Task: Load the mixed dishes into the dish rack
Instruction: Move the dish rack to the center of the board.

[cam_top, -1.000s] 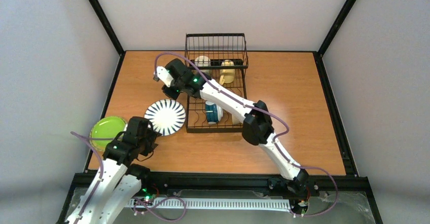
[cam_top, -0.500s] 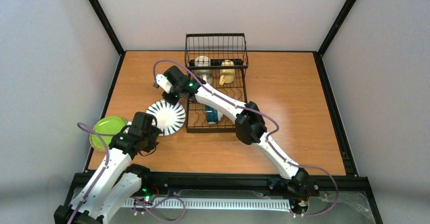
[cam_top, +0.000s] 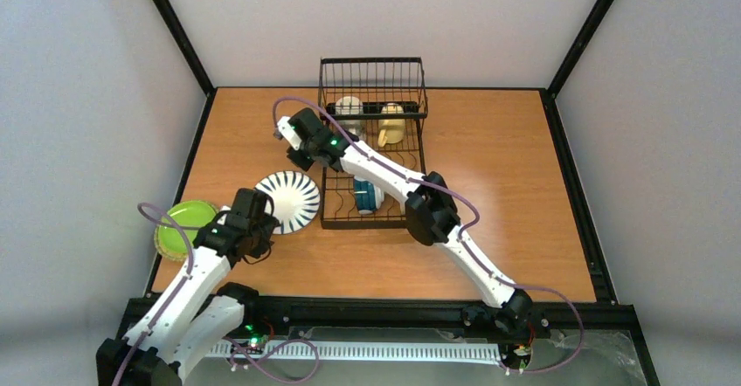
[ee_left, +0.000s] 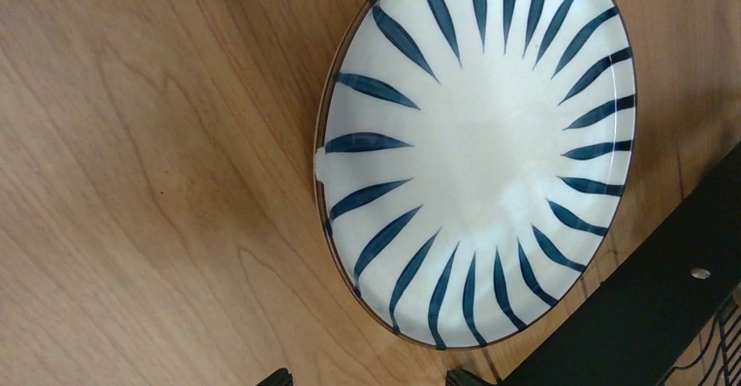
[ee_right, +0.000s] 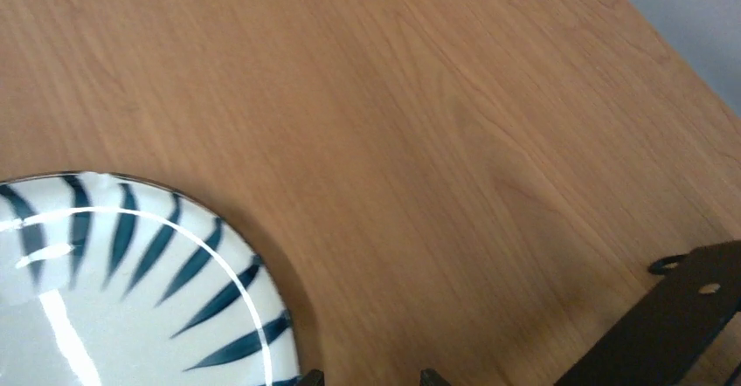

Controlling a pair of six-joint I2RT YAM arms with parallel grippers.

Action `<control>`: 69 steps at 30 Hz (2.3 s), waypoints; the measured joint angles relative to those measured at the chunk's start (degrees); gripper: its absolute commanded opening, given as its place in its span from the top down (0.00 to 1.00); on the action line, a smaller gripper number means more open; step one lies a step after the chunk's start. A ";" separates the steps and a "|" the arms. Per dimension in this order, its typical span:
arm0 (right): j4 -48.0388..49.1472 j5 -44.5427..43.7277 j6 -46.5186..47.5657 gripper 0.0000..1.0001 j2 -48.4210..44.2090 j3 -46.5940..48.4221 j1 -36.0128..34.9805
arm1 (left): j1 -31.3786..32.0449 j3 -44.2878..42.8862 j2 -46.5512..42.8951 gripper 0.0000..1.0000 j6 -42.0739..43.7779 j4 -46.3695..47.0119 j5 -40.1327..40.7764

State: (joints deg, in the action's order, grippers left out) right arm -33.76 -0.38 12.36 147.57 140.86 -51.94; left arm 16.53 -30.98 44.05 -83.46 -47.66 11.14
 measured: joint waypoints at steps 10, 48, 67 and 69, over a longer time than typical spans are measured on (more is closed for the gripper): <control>0.00 0.42 -0.63 0.37 2.14 0.11 2.01 | 0.00 -0.26 4.31 0.00 0.04 2.71 -0.22; -0.52 -6.64 -6.47 0.37 2.95 1.09 2.84 | 0.00 -0.26 4.81 0.00 0.04 4.39 -2.73; 2.12 -8.22 -7.41 0.37 0.00 -5.03 5.88 | 0.00 -0.24 4.39 0.00 0.04 4.48 -3.50; 2.67 -8.22 -7.52 0.37 -0.87 -6.62 6.32 | 0.00 -0.24 4.37 0.00 0.04 4.59 -3.69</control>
State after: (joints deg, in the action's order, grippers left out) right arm -31.09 -8.60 4.84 146.69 134.23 -45.63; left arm 16.53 -31.22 48.42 -83.42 -43.07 7.44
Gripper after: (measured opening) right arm 0.632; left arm 0.996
